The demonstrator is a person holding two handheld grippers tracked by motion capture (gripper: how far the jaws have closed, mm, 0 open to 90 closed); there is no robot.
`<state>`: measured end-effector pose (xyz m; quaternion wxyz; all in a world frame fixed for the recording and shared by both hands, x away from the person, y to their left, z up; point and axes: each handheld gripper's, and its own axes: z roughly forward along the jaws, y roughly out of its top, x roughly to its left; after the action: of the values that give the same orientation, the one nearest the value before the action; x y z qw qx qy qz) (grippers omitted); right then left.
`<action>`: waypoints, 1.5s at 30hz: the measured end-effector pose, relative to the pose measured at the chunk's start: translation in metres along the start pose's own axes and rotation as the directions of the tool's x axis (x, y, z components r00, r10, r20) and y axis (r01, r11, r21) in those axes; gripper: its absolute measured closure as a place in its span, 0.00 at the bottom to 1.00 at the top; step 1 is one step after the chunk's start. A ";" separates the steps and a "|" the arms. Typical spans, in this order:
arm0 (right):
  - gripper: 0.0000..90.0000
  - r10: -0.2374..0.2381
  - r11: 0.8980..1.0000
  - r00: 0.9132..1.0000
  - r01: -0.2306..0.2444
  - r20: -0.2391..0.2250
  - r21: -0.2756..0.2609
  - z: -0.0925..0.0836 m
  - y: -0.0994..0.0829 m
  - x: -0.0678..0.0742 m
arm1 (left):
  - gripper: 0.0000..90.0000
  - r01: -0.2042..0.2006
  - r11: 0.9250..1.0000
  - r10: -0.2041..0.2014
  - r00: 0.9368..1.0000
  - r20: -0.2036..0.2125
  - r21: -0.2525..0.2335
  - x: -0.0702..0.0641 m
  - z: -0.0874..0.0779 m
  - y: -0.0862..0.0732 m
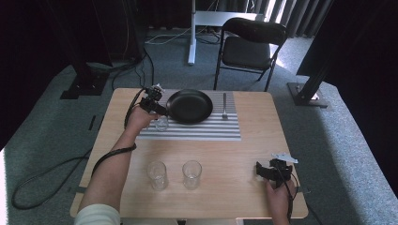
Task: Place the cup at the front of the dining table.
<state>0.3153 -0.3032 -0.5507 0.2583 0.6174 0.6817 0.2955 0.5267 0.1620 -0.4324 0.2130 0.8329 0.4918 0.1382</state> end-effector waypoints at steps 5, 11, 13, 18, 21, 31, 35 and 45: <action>0.14 0.000 1.000 1.000 0.000 -0.001 0.000 0.000 0.000 0.000 | 0.27 0.023 0.997 -0.021 1.000 0.023 -0.071 0.001 -0.001 -0.006; 0.14 -0.002 1.000 1.000 0.002 -0.003 0.000 0.000 0.000 0.000 | 0.27 -0.011 0.998 0.010 1.000 -0.019 -0.057 -0.002 -0.002 -0.016; 0.14 -0.002 1.000 1.000 0.002 -0.003 0.000 0.000 0.000 0.000 | 0.27 0.004 0.998 -0.004 1.000 -0.005 -0.057 -0.002 -0.002 -0.019; 0.14 -0.002 1.000 1.000 0.002 -0.003 0.000 0.000 0.000 0.000 | 0.27 0.009 0.998 -0.010 1.000 -0.013 -0.066 -0.003 -0.005 -0.025; 0.14 -0.002 1.000 1.000 0.002 -0.003 0.000 0.000 0.000 0.000 | 0.27 0.013 0.997 -0.014 1.000 -0.012 -0.077 -0.003 -0.009 -0.028; 0.14 -0.002 1.000 1.000 0.002 -0.003 0.000 0.000 0.000 0.000 | 0.27 0.026 0.996 -0.026 1.000 0.000 -0.089 -0.001 -0.018 -0.043; 0.14 -0.002 1.000 1.000 0.002 -0.003 0.000 0.000 0.000 0.000 | 0.27 0.038 0.994 -0.040 0.999 -0.015 -0.100 -0.001 -0.020 -0.050; 0.14 -0.002 1.000 1.000 0.002 -0.003 0.000 0.000 0.000 0.000 | 0.27 0.055 0.991 -0.057 0.998 -0.008 -0.121 0.001 -0.026 -0.069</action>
<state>0.3150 -0.3030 -0.5507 0.2577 0.6162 0.6828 0.2961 0.4630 0.1977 -0.4439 0.2642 0.8035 0.5068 0.1664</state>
